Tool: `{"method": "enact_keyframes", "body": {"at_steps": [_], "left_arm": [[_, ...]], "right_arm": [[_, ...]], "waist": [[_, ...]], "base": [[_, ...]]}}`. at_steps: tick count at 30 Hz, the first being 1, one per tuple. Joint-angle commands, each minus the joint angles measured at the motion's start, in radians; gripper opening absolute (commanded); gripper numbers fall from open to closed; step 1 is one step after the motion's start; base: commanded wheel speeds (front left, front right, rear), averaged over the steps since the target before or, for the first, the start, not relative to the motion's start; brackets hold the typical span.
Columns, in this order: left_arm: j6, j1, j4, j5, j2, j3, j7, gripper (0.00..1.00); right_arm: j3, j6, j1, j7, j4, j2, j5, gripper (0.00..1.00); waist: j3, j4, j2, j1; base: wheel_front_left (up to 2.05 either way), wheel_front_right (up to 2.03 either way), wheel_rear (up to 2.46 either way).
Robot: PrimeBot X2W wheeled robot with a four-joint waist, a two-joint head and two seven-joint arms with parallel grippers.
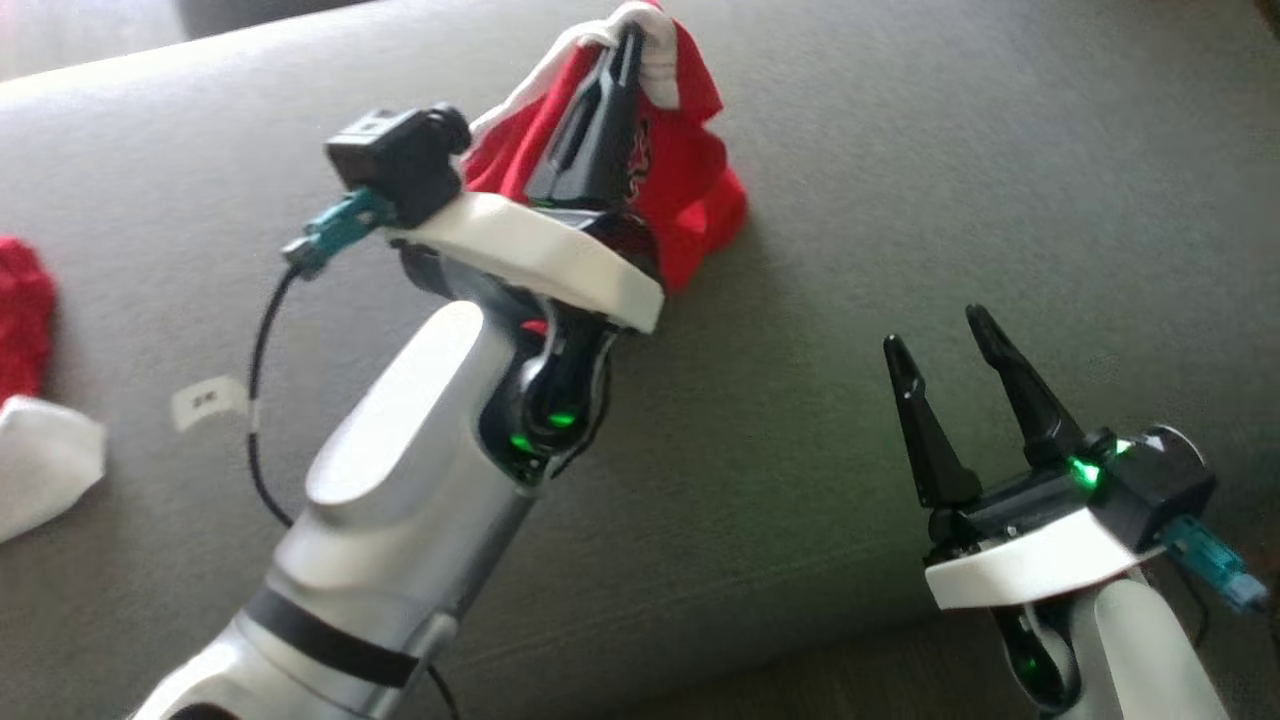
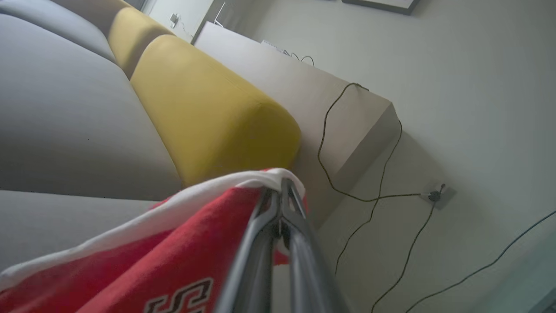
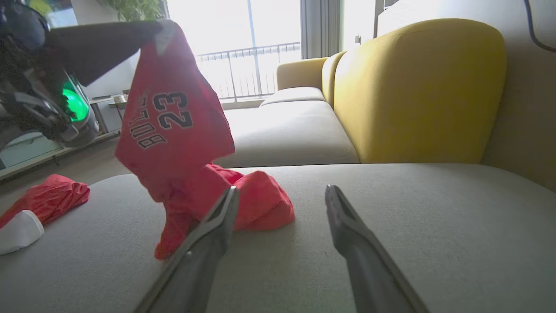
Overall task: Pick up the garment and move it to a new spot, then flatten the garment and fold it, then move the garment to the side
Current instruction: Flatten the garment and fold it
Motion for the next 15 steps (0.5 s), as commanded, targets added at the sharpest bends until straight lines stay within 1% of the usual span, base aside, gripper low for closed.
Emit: {"method": "enact_keyframes", "body": {"at_steps": [1, 4, 5, 7, 10, 11, 13, 15], "left_arm": [[0.024, -0.066, -0.012, -0.035, 0.016, 0.004, -0.004, 0.0], [0.064, -0.089, 0.051, -0.122, 0.016, -0.03, -0.005, 0.0], [0.072, -0.096, 0.074, -0.147, 0.016, -0.038, -0.005, 0.0], [0.073, -0.106, 0.127, -0.202, 0.016, -0.069, -0.005, 0.0], [0.043, -0.128, 0.168, -0.289, 0.016, -0.128, -0.005, 0.0], [0.025, -0.142, 0.176, -0.347, 0.016, -0.163, -0.005, 0.0], [0.007, -0.16, 0.177, -0.384, 0.016, -0.191, -0.005, 0.0], [-0.01, -0.174, 0.17, -0.399, 0.016, -0.202, -0.005, 0.0]], "right_arm": [[0.029, 0.0, -0.048, -0.009, -0.042, -0.008, 0.013, 1.0], [0.041, 0.0, -0.068, -0.009, -0.055, -0.008, 0.029, 1.0], [0.045, 0.0, -0.075, -0.009, -0.06, -0.008, 0.034, 1.0], [0.051, 0.0, -0.089, -0.009, -0.07, -0.008, 0.049, 1.0], [0.054, 0.0, -0.102, -0.009, -0.078, -0.008, 0.068, 1.0], [0.054, 0.0, -0.106, -0.009, -0.08, -0.008, 0.078, 1.0], [0.053, 0.0, -0.107, -0.009, -0.081, -0.008, 0.086, 1.0], [0.053, 0.0, -0.106, -0.009, -0.079, -0.008, 0.093, 1.0]], "waist": [[0.043, -0.064, 0.0, 0.0], [0.081, -0.125, 0.0, 0.0], [0.095, -0.146, 0.0, 0.0], [0.12, -0.186, 0.0, 0.0], [0.154, -0.23, 0.0, 0.0], [0.169, -0.248, 0.0, 0.0], [0.177, -0.257, 0.0, 0.0], [0.179, -0.259, 0.0, 0.0]], "base": [[0.0, 0.0, 0.0], [0.0, 0.0, 0.0], [0.0, 0.0, 0.0], [0.0, 0.0, 0.0], [0.0, 0.0, 0.0], [0.0, 0.0, 0.0], [0.0, 0.0, 0.0], [0.0, 0.0, 0.0]]}}
